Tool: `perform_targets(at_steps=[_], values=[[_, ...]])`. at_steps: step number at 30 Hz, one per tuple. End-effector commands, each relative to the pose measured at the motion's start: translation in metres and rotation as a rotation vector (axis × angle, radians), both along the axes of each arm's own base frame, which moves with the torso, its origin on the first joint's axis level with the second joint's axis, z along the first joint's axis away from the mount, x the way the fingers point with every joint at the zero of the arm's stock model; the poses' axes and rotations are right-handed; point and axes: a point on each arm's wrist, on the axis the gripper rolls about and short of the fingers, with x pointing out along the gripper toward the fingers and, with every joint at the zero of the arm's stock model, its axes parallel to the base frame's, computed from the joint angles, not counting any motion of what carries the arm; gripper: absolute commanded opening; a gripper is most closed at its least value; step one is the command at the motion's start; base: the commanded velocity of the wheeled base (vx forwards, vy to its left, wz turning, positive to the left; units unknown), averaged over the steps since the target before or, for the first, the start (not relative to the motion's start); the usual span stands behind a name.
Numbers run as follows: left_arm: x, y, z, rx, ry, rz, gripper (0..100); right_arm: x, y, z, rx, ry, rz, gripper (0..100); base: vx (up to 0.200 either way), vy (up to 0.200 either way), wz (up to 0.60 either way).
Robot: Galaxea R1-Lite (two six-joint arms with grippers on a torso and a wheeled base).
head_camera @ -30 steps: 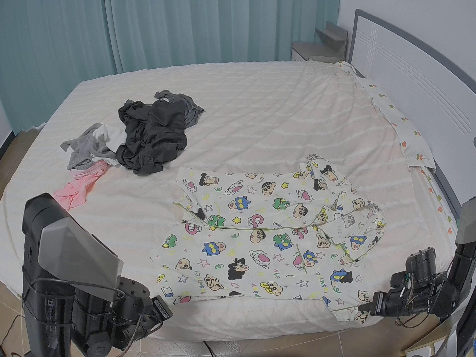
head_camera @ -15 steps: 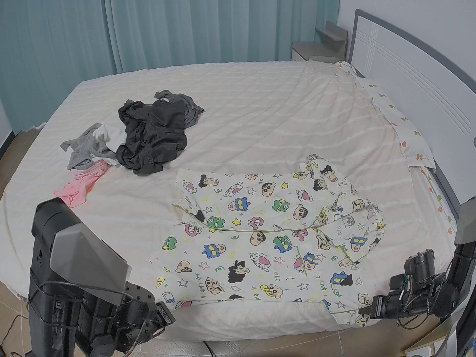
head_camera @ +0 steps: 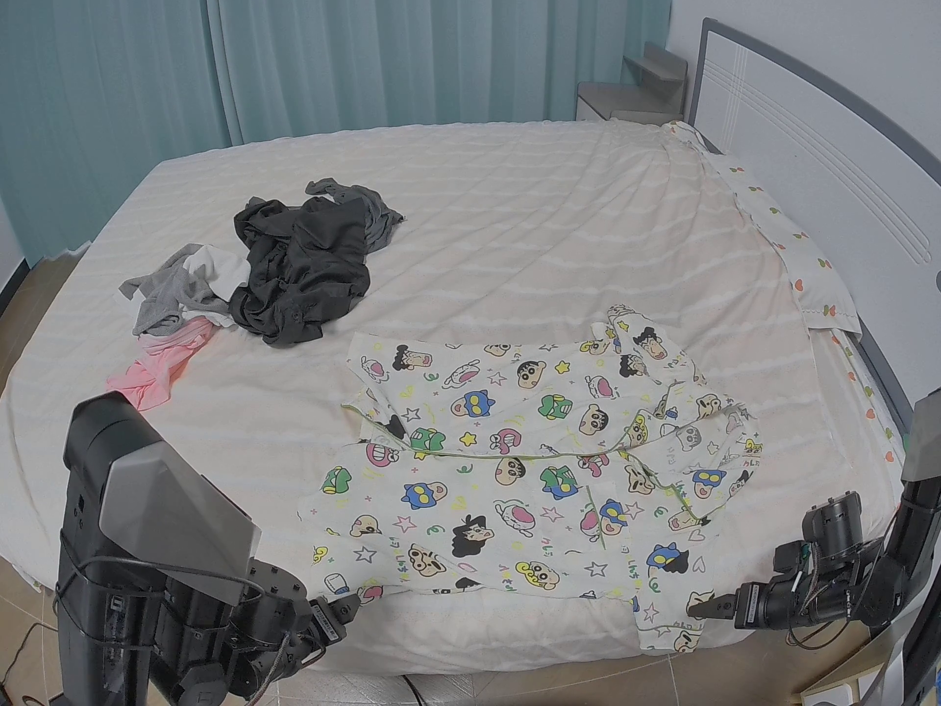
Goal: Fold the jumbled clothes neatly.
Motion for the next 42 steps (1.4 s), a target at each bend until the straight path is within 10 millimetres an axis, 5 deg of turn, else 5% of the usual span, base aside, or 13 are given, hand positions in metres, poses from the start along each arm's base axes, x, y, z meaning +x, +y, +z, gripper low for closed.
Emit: perform_targets(at_steps=[1, 8, 26, 42], values=[[0.002, -0.001, 0.016, -0.036, -0.072, 0.004, 100, -0.004, -0.004, 0.012, 0.013, -0.044, -0.037, 100, 0.0, 0.0, 0.0], [0.005, -0.003, 0.058, -0.14, -0.241, 0.008, 100, -0.01, -0.004, 0.036, 0.062, -0.137, -0.083, 100, 0.029, 0.0, 0.0], [0.004, -0.011, 0.06, -0.097, -0.267, -0.069, 100, -0.007, -0.003, 0.056, 0.077, -0.264, -0.07, 100, 0.189, 0.0, 0.0], [0.038, -0.022, 0.076, -0.048, -0.445, -0.045, 100, 0.088, 0.02, 0.082, 0.007, -0.496, -0.155, 100, 0.0, 0.0, 0.0]])
